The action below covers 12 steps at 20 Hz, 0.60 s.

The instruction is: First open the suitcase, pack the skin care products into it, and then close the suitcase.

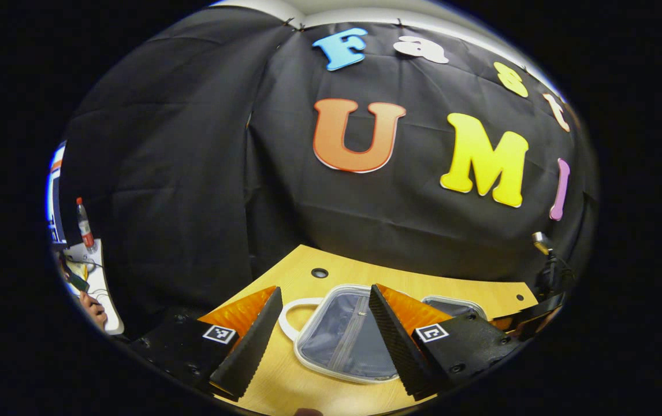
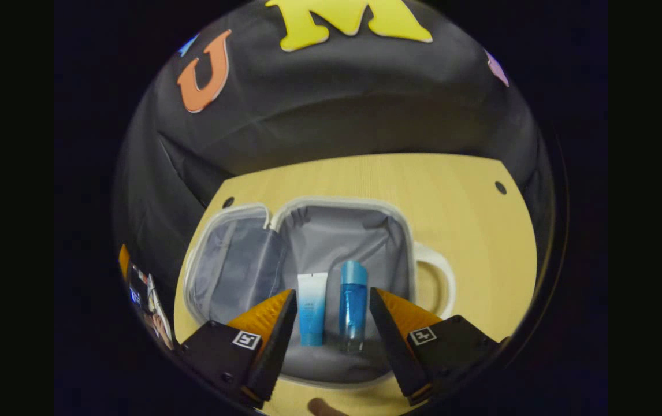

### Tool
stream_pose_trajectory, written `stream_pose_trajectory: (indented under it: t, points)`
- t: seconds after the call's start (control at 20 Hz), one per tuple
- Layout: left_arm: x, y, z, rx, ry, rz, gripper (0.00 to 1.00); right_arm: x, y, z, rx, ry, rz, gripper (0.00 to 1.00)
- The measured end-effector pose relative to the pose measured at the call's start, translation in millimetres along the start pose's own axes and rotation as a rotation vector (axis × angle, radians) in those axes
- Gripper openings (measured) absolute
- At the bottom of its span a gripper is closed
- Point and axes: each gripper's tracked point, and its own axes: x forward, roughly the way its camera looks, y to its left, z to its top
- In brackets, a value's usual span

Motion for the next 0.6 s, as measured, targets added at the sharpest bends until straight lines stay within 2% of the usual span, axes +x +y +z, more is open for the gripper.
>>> stream_pose_trajectory:
  t: [0.05, 0.15, 0.25, 0.4, 0.5, 0.6]
  points:
    - [11.7, 12.2, -5.7, -0.036, 0.016, 0.003, 0.96, -17.1, -8.4, 14.1, -0.022, -0.058, -0.001, 0.79]
    - [38.3, 34.7, -26.3, -0.113, 0.064, 0.017, 0.96, -57.6, -32.2, 41.7, -0.079, -0.171, -0.018, 0.77]
    - [64.5, 50.7, -54.7, -0.218, 0.146, 0.023, 0.98, -95.7, -59.1, 59.5, -0.11, -0.25, -0.051, 0.8]
    - [94.1, 66.6, -99.8, -0.395, 0.27, -0.007, 0.99, -141.3, -94.3, 60.9, -0.096, -0.272, -0.056, 0.81]
    - [111.2, 72.0, -128.8, -0.478, 0.357, -0.004, 0.98, -169.3, -127.3, 58.0, -0.111, -0.289, -0.111, 0.81]
    - [126.3, 73.5, -144.2, -0.587, 0.392, -0.009, 0.99, -194.2, -150.3, 46.7, -0.132, -0.294, -0.164, 0.81]
